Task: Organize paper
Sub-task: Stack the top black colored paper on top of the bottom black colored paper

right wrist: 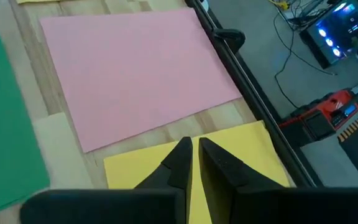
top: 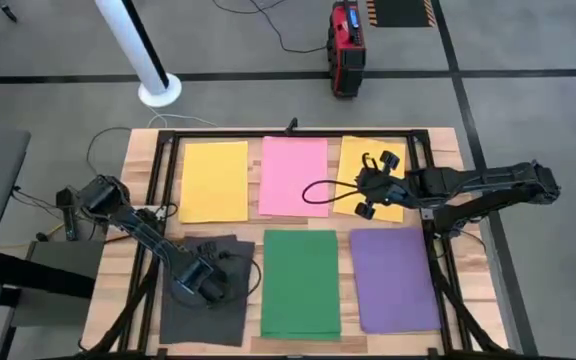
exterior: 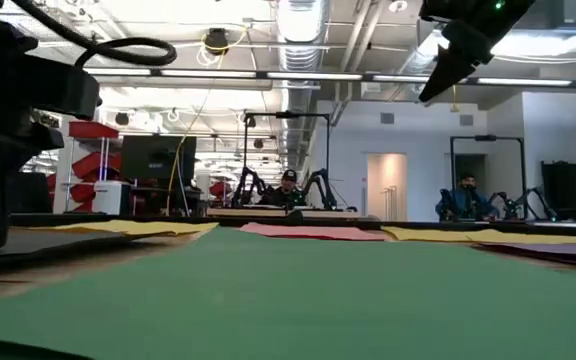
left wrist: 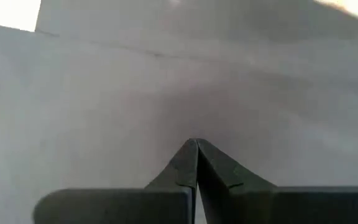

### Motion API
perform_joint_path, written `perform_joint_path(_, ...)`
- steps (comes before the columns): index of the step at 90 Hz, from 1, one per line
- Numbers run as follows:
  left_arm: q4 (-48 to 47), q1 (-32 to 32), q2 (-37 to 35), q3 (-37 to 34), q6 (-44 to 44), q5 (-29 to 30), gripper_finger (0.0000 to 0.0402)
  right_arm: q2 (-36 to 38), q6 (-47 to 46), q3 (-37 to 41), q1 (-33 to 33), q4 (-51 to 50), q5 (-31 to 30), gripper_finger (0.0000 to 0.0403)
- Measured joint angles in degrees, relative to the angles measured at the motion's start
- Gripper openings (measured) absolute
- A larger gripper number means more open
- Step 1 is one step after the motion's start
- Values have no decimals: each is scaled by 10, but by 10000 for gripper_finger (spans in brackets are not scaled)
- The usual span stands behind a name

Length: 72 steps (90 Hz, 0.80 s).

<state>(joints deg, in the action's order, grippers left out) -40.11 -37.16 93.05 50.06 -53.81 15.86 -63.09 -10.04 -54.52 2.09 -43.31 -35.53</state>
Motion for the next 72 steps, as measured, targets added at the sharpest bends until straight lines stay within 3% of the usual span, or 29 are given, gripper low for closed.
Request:
perform_joint_path(25, 8, 37, -1, 18, -95, 12, 0, 0, 0, 0, 0, 0, 0, 27)
perform_joint_path(45, 28, 73, -2, 38, -109, 85, 0, 0, 0, 0, 0, 0, 0, 27)
perform_joint_path(63, 233, 110, -1, -2, -55, 50, 0, 0, 0, 0, 0, 0, 0, 27)
perform_joint_path(72, 285, 129, -1, -19, -45, 39, 0, 0, 0, 0, 0, 0, 0, 27)
